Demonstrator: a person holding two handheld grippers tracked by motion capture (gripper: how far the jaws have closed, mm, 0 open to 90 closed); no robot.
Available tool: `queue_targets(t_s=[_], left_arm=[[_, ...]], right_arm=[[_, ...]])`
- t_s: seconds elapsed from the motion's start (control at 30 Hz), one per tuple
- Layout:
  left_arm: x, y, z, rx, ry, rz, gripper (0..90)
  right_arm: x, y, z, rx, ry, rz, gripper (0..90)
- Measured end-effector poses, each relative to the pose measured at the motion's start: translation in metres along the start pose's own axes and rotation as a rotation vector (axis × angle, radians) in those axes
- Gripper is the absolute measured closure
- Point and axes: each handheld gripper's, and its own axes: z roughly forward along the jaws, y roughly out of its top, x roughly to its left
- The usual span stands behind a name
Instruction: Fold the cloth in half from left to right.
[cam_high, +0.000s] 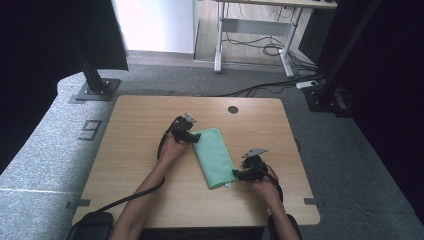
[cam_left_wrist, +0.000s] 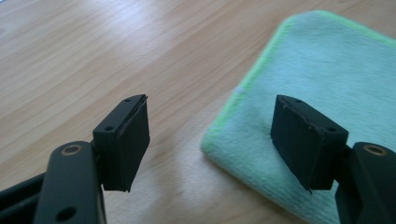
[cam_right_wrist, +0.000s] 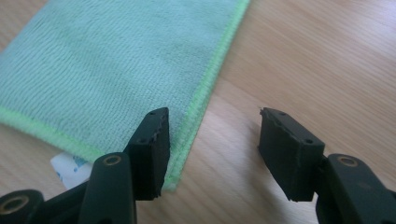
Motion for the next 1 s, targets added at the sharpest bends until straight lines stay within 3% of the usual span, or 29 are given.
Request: queue_targets(t_s=[0.1,0.27,0.6,1.0], left_arm=[[0.004,-0.003,0.000,0.002,-0.010,-0.012,28.1],[-0.001,-0.010,-0.010,0.007,-0.032,0.027,28.1],[-0.028,-0.035,-0.034,0.003,-0.084,0.092,26.3],[-0.056,-0.062,-0.066,-0.017,-0.154,0.124,25.9]], right_arm=[[0.006,0.001,0.001,0.003,0.006,-0.018,42.4],[0.010,0.002,0.002,0.004,0.010,-0.023,41.6],[0.018,0.004,0.003,0.007,0.019,-0.036,40.5],[0.033,0.007,0.007,0.011,0.044,-0.058,39.2]])
